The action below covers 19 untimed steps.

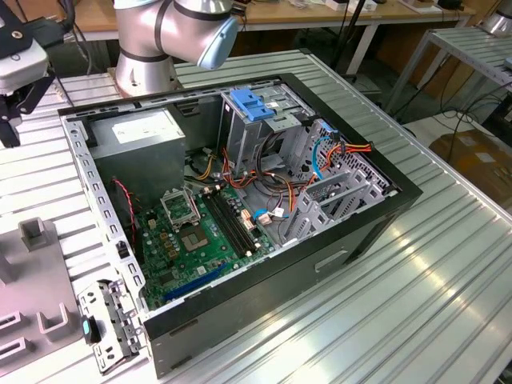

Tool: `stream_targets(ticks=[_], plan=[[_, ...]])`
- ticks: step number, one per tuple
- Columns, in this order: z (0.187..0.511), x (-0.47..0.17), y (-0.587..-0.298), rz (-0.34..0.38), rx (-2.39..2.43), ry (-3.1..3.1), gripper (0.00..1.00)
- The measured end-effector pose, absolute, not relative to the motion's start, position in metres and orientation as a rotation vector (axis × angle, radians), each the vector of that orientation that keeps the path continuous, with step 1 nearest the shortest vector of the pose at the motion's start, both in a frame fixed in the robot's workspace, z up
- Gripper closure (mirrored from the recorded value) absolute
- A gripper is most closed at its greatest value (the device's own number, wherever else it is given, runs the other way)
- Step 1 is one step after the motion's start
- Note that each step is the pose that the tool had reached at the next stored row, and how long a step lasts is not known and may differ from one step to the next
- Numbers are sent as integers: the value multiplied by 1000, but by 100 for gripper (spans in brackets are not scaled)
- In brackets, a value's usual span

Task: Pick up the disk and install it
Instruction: 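Reach for the disk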

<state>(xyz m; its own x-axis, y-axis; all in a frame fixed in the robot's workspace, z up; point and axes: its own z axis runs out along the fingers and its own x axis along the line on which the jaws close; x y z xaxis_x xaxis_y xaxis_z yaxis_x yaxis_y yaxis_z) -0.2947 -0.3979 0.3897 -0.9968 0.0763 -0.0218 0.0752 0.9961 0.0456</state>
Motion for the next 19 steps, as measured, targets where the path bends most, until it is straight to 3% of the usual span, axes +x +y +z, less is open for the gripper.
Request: stream_targets(ticks=[19], plan=[[390, -333, -398, 70, 118, 3115, 89]])
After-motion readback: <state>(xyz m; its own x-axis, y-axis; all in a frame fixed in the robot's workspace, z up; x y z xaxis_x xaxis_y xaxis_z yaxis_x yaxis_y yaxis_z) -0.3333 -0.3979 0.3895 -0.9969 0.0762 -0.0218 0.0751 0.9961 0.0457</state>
